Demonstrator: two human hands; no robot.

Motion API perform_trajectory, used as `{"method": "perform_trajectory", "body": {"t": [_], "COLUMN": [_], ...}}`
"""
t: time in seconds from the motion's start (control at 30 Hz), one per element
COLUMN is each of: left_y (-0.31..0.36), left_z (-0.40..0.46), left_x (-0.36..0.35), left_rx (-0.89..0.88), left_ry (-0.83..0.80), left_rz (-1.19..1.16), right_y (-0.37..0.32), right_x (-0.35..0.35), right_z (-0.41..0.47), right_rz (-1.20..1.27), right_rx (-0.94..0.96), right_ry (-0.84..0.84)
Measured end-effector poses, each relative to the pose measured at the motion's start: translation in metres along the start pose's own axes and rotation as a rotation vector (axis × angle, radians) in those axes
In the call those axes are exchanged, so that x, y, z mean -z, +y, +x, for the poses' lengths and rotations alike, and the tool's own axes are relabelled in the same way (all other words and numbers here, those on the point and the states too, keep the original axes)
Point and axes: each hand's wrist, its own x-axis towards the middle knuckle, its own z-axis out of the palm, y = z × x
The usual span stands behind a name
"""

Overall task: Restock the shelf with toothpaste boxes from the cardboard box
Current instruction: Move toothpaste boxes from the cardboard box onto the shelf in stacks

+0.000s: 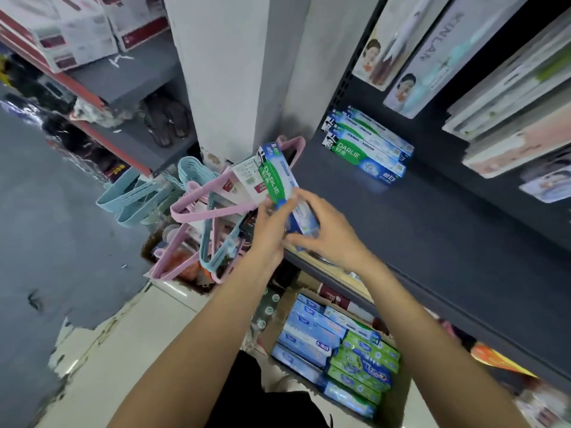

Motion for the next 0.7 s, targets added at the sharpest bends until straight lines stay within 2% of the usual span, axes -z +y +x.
{"method": "perform_trajectory", "body": {"t": [0.07,0.1,0.17,0.23,0.3,0.47,0.57,0.63,0.7], "left_y": [0.001,0.002,-0.002,-0.005,-0.006,-0.008,-0.013,-0.026,-0.047], "left_z": [0.009,0.014,0.031,0.048,0.06,0.066,0.059,0.043,0.018], "left_x": [-0.02,-0.028,-0.034,-0.028,-0.022,-0.023,-0.017,-0.008,0.004], "left_rx": [0.054,0.056,-0.094,-0.369,-0.512,-0.591,-0.766,-0.92,-0.968], "left_ry": [-0.083,-0.12,-0.145,-0.095,-0.086,-0.103,-0.112,-0.156,-0.202], "left_rz": [0.008,0.109,0.575,1.186,1.479,1.682,1.637,1.486,1.342], "right_y": [0.016,0.025,0.044,0.065,0.083,0.115,0.107,0.094,0.087], "right_x": [0.014,0.023,0.045,0.066,0.081,0.087,0.063,0.033,-0.006], "right_z": [0.004,0.008,0.019,0.037,0.056,0.072,0.047,0.007,-0.05], "right_rz": [-0.194,-0.213,-0.239,-0.344,-0.415,-0.733,-0.593,-0.5,-0.443], "right_rx": [-0.011,-0.008,-0.009,-0.033,-0.055,-0.22,-0.155,-0.026,-0.029], "right_ry": [0.197,0.278,0.375,0.411,0.401,0.499,0.599,0.672,0.687]}}
